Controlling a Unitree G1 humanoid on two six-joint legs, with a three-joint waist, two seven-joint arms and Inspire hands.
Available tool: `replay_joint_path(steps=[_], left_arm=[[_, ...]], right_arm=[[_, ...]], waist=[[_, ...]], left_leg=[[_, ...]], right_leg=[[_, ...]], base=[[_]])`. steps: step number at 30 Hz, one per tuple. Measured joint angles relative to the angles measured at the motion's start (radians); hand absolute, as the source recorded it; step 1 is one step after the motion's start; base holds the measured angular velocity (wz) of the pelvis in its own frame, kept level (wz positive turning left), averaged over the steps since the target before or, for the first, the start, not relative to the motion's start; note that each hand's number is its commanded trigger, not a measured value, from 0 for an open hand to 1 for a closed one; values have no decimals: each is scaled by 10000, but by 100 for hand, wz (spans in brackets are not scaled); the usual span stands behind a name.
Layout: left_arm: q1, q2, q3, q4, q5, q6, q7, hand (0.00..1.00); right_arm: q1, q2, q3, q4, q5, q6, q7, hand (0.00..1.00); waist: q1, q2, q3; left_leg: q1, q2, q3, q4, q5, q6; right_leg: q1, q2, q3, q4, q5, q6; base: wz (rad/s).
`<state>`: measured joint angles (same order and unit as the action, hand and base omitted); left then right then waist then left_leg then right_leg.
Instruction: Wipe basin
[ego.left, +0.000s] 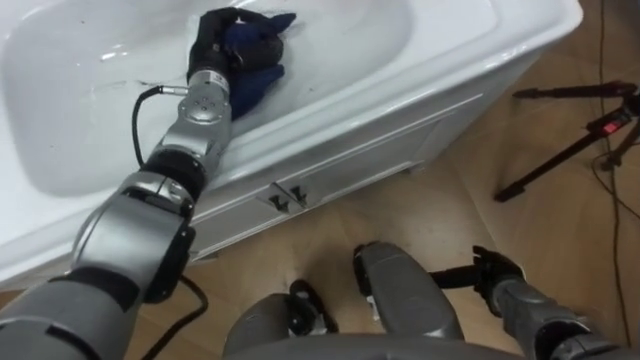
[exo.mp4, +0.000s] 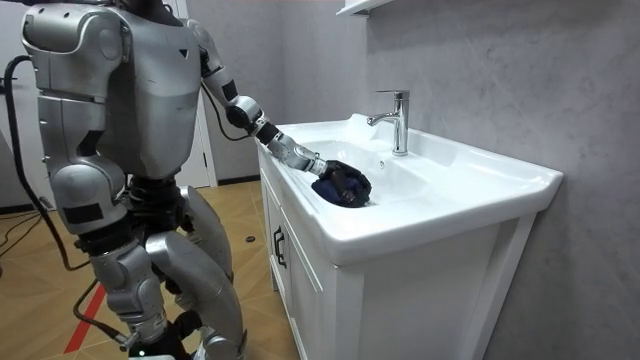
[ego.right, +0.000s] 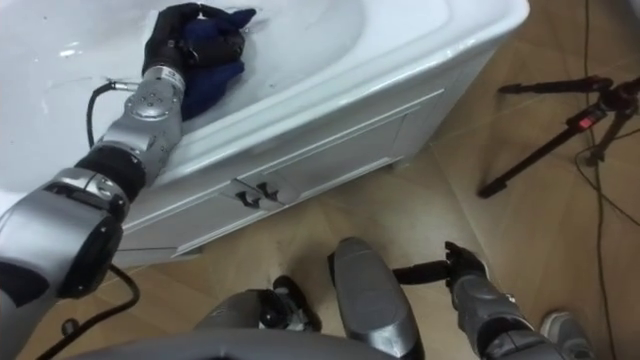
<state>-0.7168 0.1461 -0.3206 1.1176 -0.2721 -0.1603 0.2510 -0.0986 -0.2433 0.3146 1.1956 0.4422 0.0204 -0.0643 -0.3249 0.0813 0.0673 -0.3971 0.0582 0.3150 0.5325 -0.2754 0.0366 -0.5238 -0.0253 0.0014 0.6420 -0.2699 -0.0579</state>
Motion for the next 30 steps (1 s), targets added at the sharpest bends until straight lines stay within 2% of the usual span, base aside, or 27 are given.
replay_joint_path(steps=[7, 10, 12, 14, 18, 20, 23, 26, 27, 30], left_arm=[[-37, 38, -2, -13, 148, -194, 42, 100], [-234, 130, -7, -11, 732, -203, 98, 100], [-342, 283, -179, -34, 1227, -202, 202, 100], [-341, 361, -204, -34, 2088, -190, 316, 100], [-352, 582, -234, -32, 3948, -238, 921, 100], [-390, 768, -452, -33, 4397, -359, 1016, 100], [-554, 885, -719, 47, 4880, -330, 1188, 100], [-707, 1048, -902, 194, 5477, -330, 1160, 100], [-758, 1131, -1055, 234, 5513, -333, 1149, 100], [-749, 1450, -1310, 314, 5621, -373, 1037, 100]], right_arm=[[22, -107, 187, 24, -267, -179, 28, 0], [-17, -112, 182, -25, -557, -329, 102, 0], [7, -123, 186, -107, -600, -419, 163, 0], [48, -169, 185, -170, -685, -418, 162, 0], [142, -273, 162, -163, -1021, -403, 168, 0], [152, -366, 163, -160, -1068, -393, 243, 0], [195, -430, 155, -169, -1453, -308, 348, 0], [201, -567, 140, -165, -1943, -154, 490, 0], [209, -655, 134, -171, -2050, -98, 538, 0], [242, -688, 113, -181, -2324, -42, 578, 0]], waist=[[-6, 78, 5], [-25, 96, 23], [-66, 6, 83], [-167, 23, 86], [-275, 26, 88], [-291, 60, 82], [-306, 69, 97], [-321, 184, 161], [-331, 246, 171], [-352, 244, 173]], left_leg=[[-55, 8, 130, 17, -44, 13], [-284, 21, 143, 149, -71, 23], [-344, 15, 171, 233, -112, 21], [-378, 21, 169, 307, -147, 10], [-567, 218, 276, 675, -402, -24], [-697, 246, 296, 804, -461, -4], [-807, 340, 344, 948, -502, 44], [-851, 357, 347, 1104, -578, 45], [-850, 333, 354, 1108, -581, 46], [-754, 339, 535, 1097, -585, 31]], right_leg=[[-142, -12, 33, 103, 2, 0], [-377, -15, 110, 235, 0, -1], [-478, 10, 213, 392, -48, 12], [-505, 56, 236, 398, -49, 13], [-651, 237, 295, 530, -61, -10], [-778, 235, 293, 621, -68, -14], [-877, 229, 279, 700, -77, -3], [-896, 277, 292, 751, -74, -5], [-914, 264, 318, 794, -81, 5], [-937, 296, 464, 921, -106, -5]], base=[[-4], [0], [-2], [-6], [-16], [-7], [-1], [-5], [-6], [-11]])
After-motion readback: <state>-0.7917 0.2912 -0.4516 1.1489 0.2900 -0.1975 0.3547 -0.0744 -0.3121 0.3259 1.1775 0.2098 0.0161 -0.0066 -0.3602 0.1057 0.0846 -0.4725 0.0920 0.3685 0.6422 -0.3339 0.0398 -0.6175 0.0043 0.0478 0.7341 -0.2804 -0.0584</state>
